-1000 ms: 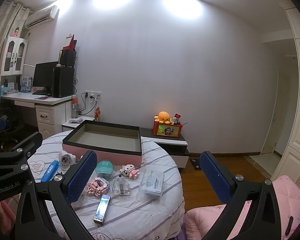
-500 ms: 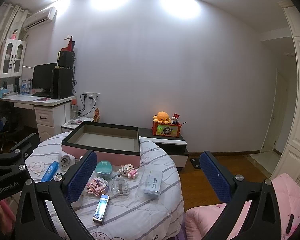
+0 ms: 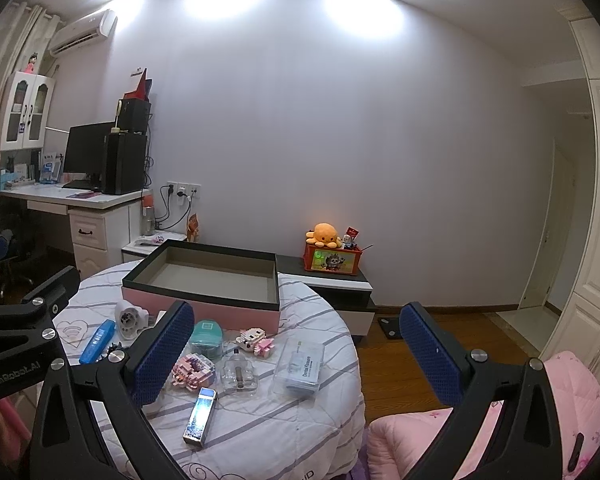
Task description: Organize rigid objects
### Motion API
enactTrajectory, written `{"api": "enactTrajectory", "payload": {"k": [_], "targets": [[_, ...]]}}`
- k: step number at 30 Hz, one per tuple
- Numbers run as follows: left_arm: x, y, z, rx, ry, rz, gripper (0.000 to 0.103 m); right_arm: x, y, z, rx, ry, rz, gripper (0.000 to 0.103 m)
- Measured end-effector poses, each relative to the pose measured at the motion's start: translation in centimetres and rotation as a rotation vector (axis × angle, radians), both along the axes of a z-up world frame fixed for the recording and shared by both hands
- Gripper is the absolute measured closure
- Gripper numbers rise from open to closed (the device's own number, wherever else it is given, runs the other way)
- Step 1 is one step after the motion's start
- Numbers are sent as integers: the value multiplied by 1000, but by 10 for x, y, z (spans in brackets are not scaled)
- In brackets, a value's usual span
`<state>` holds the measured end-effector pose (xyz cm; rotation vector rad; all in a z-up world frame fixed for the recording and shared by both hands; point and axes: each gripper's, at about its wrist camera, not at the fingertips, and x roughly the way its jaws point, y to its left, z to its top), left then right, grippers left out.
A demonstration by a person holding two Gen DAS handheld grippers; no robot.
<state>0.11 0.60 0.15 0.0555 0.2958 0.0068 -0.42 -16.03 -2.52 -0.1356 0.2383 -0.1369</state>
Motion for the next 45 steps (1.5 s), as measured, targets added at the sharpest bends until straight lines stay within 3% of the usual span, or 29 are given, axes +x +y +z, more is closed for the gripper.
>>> {"api": "enactTrajectory", "payload": {"k": [24, 34, 45], "targets": [[11, 3, -5, 3, 27, 25, 0, 8, 4, -3, -40, 32, -11, 0], [42, 3, -24, 37, 158, 44, 0, 38, -5, -15, -36, 136, -23, 0], [81, 13, -74, 62, 371, 84, 0, 85, -22, -67, -39, 360, -59, 0]]}}
